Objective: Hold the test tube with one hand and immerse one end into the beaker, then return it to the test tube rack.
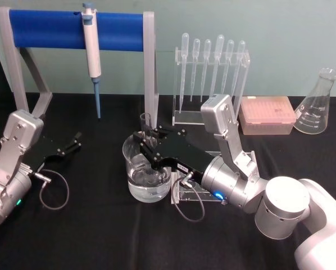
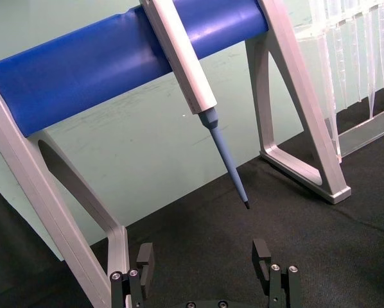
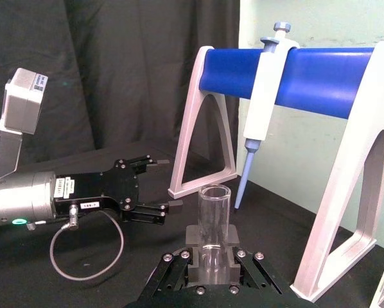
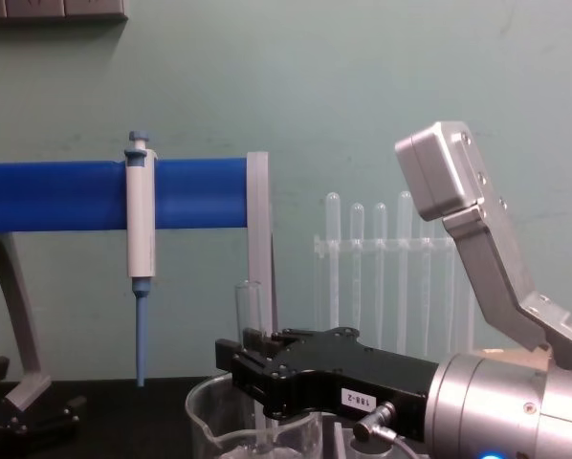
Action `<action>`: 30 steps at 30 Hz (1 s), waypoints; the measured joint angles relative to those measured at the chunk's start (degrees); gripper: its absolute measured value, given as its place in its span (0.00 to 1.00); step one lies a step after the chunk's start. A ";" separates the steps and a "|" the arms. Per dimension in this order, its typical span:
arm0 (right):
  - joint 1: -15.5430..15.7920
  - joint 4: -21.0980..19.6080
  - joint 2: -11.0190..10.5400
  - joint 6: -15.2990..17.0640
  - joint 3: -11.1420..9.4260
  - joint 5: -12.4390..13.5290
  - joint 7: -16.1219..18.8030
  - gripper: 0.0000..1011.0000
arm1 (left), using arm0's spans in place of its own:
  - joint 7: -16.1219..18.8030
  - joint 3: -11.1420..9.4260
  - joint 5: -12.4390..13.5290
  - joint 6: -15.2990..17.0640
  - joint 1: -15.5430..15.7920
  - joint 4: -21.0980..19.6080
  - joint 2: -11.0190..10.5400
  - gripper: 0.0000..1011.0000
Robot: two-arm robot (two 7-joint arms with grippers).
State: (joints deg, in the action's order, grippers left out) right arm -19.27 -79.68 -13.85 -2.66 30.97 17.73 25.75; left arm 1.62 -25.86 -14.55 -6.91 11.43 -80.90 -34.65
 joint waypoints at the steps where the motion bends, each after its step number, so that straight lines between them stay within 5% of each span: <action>1: 0.00 0.00 0.00 0.00 0.00 0.00 0.00 0.22 | 0.00 0.00 0.00 0.00 0.00 0.00 0.00 0.99; 30: 0.00 0.00 0.00 0.00 0.00 0.00 0.00 0.22 | 0.00 0.00 0.00 0.00 0.00 0.00 0.00 0.99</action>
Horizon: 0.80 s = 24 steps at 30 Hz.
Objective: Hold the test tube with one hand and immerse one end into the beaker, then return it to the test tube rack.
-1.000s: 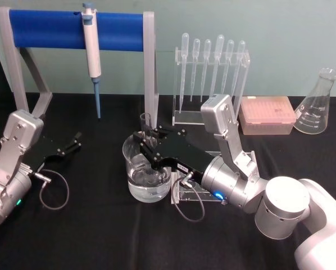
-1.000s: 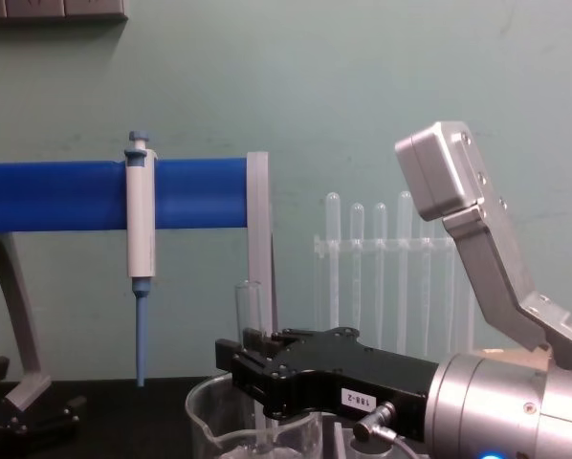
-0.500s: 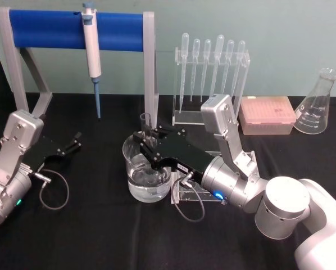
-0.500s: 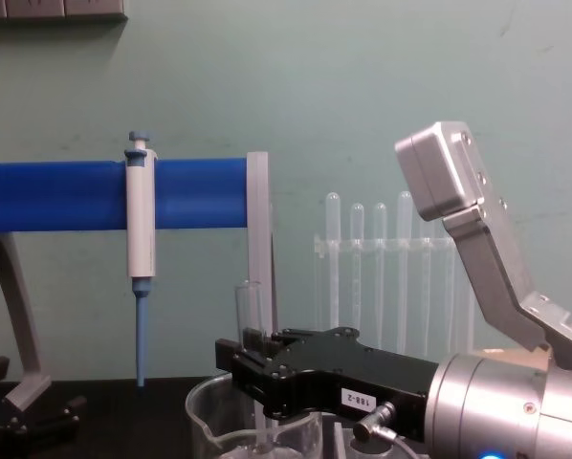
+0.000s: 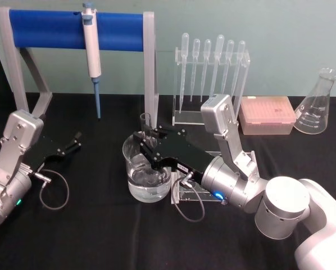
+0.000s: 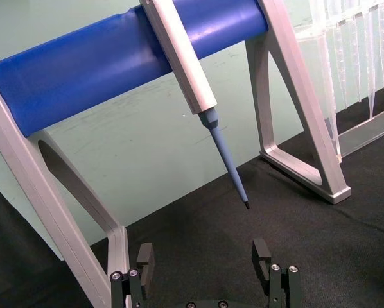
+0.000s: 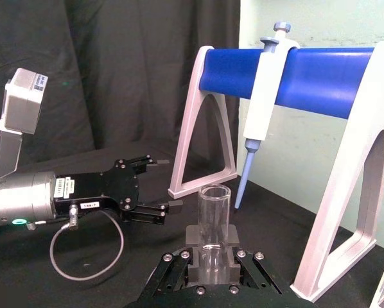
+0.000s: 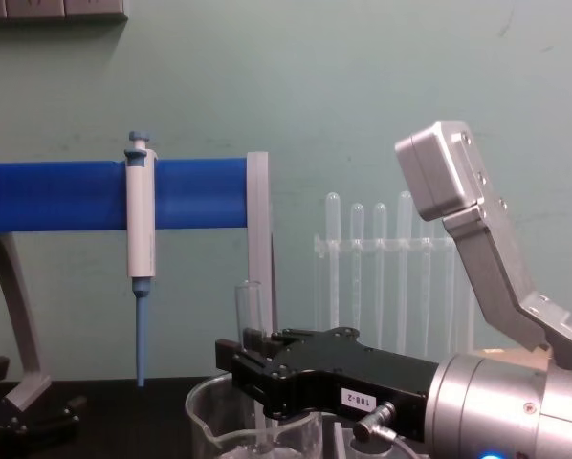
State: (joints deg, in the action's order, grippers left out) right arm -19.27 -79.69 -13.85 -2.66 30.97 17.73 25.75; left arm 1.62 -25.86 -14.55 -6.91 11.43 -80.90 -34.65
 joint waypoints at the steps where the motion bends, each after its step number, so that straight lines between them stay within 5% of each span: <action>1: 0.00 0.00 0.00 0.00 0.00 0.00 0.00 0.22 | 0.00 0.00 0.00 0.00 0.00 0.00 0.00 0.99; 24: 0.00 0.00 0.00 0.00 0.00 0.00 0.00 0.22 | 0.00 0.00 0.01 0.00 0.00 0.00 0.00 0.99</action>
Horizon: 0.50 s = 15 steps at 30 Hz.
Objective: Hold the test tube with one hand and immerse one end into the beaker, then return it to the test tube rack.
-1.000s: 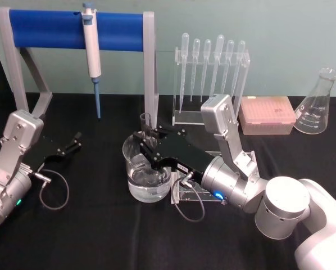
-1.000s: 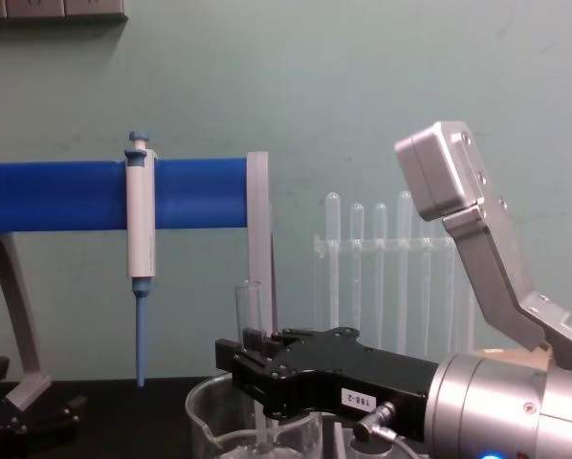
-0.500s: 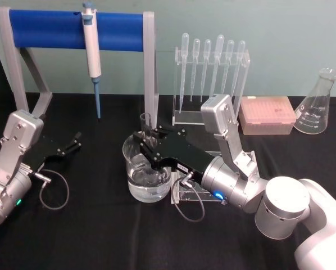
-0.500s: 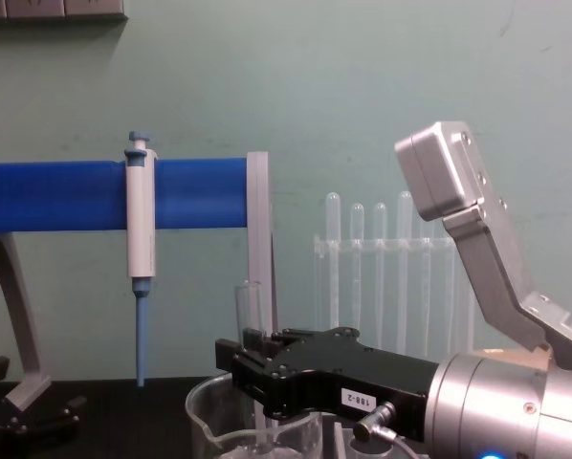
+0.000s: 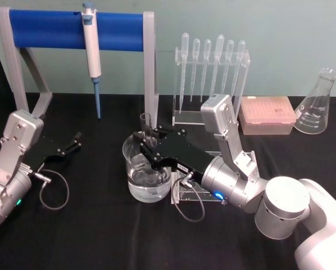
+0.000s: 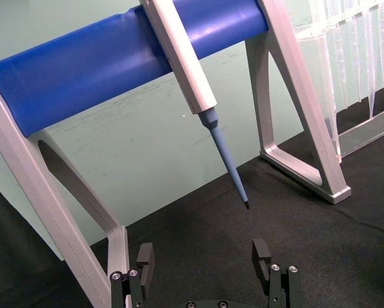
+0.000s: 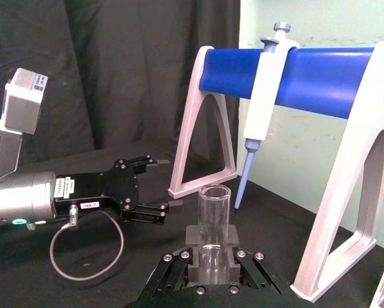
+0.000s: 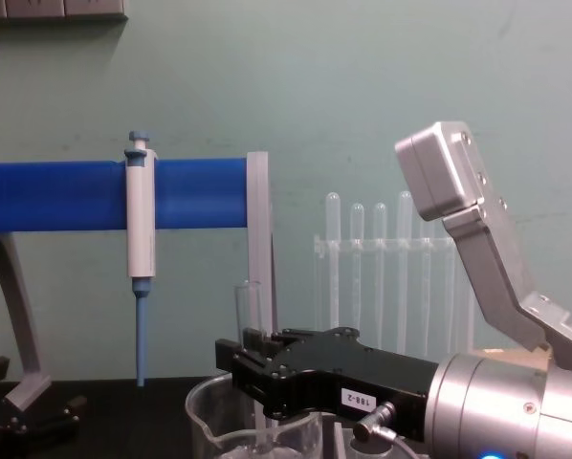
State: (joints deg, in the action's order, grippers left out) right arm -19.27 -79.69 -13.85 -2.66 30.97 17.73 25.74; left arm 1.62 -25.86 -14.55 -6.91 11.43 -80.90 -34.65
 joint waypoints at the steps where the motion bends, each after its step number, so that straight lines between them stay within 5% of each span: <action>1: 0.00 0.00 0.00 0.00 0.00 0.00 0.00 0.22 | 0.00 0.00 0.00 0.00 0.00 0.00 0.00 0.99; 15: 0.00 0.00 0.00 0.00 0.00 0.00 0.00 0.22 | 0.00 0.00 0.00 0.00 0.00 0.00 0.00 0.99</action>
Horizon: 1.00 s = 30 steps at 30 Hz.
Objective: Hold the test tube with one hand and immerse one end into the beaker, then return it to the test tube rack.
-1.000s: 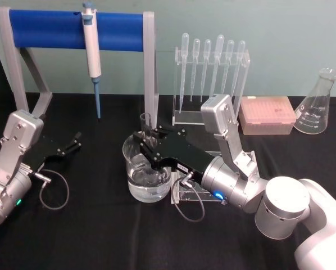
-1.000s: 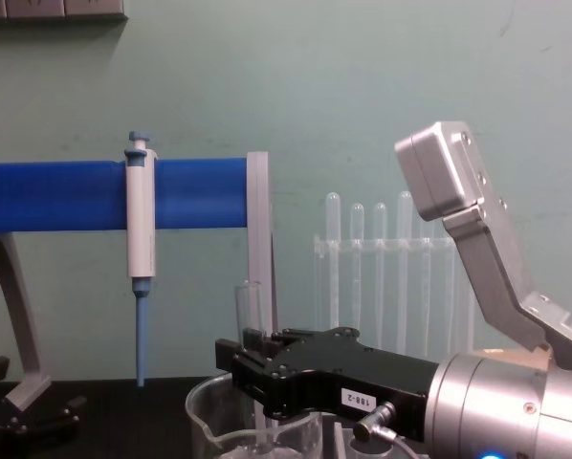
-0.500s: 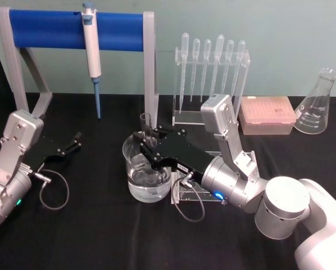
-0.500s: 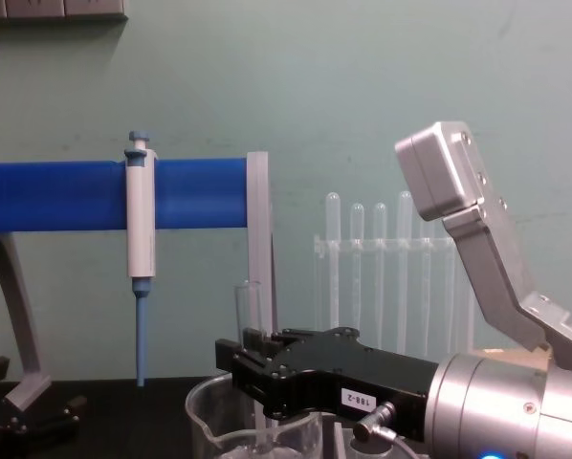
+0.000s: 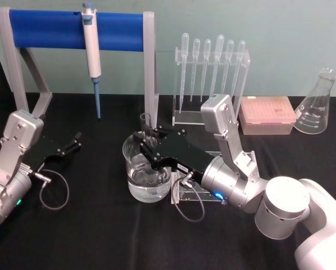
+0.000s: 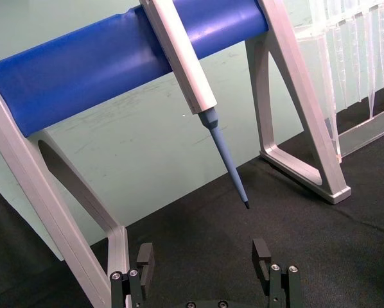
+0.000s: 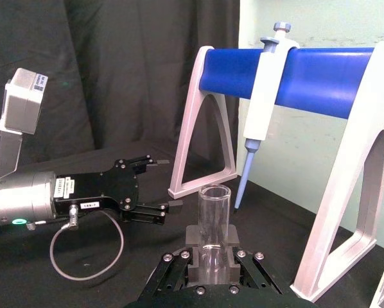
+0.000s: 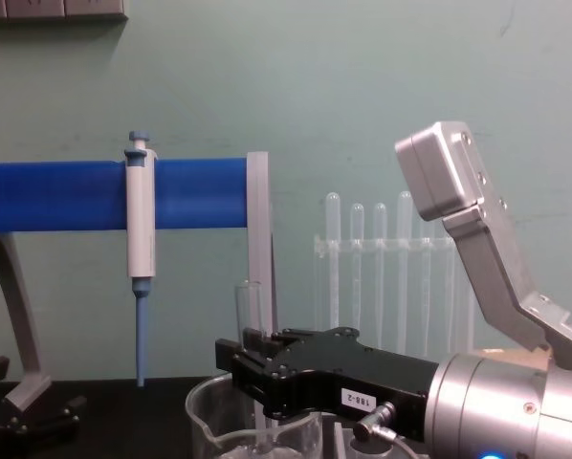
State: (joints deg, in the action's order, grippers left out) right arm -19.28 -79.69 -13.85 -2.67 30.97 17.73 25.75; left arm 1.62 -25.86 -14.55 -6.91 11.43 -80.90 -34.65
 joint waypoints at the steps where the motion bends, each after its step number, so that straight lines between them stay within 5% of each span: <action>1: 0.00 0.00 0.00 0.00 0.00 0.00 0.00 0.22 | 0.00 0.00 0.00 0.00 0.00 0.00 0.00 0.99; 5: 0.31 -1.37 -0.07 0.35 -0.30 -0.06 -0.14 0.22 | 0.00 0.00 0.00 0.00 0.00 0.00 0.00 0.99; 18: 1.46 -17.21 -2.91 5.32 -4.48 2.96 -1.79 0.22 | 0.00 0.00 0.00 0.00 0.00 0.00 0.00 0.99; 22: 2.49 -22.86 -4.88 7.29 -6.68 4.23 -3.44 0.22 | 0.00 0.00 0.00 0.00 0.00 0.00 0.00 0.99; 30: 6.38 -27.55 -9.29 8.90 -9.76 4.22 -5.90 0.22 | 0.00 0.00 0.00 0.00 0.00 0.00 0.00 0.99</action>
State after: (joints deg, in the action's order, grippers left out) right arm -12.90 -107.24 -23.14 6.24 21.21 21.95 19.84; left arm 1.62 -25.86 -14.55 -6.91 11.43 -80.90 -34.65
